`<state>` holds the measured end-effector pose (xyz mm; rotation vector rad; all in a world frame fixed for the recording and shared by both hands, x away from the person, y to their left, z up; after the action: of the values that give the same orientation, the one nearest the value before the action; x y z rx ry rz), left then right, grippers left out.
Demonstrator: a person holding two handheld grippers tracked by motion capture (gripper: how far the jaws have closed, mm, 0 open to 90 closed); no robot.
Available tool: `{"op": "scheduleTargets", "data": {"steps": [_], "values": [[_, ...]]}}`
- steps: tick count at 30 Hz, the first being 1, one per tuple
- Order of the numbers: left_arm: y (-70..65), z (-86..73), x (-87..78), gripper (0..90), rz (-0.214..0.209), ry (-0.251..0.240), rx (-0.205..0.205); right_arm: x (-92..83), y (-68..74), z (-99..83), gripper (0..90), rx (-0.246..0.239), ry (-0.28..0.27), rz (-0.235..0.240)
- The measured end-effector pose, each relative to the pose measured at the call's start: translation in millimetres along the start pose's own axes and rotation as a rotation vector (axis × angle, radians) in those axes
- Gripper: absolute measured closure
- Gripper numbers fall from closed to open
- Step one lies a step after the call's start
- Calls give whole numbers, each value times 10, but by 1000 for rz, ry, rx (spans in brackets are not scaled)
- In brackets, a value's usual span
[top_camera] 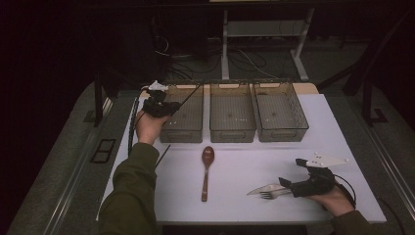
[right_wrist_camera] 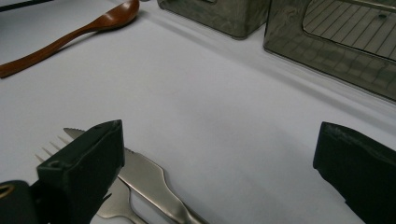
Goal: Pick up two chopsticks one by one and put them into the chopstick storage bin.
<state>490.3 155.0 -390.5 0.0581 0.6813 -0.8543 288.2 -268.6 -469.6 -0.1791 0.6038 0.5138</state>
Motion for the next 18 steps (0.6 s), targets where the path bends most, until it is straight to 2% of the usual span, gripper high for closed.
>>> {"op": "scheduleTargets", "data": {"steps": [3, 9, 13, 18], "values": [[63, -36, 23, 850, 24, 15, -14, 0, -2, -1, 15, -2, -1, 0], [162, -119, 90, 849, 40, 47, -47, -1, -2, -1, 15, -3, -1, 1], [181, -160, 140, 849, 41, 60, -67, -5, -6, -1, 15, -3, -1, 0], [187, -163, 156, 845, 47, 60, -70, -7, -8, -1, 15, -7, -3, 0]]}}
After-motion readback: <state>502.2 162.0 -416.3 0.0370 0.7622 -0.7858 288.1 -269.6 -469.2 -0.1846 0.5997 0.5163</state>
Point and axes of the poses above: each handheld gripper's, and its own axes: x roughly forward along the jaws, z roughly out of its top, y roughly to its left, the point moved 5 cm from there along x, roughly forward along the jaws, and after that the axes turned 13 degrees about -z, right-handed, at the moved point
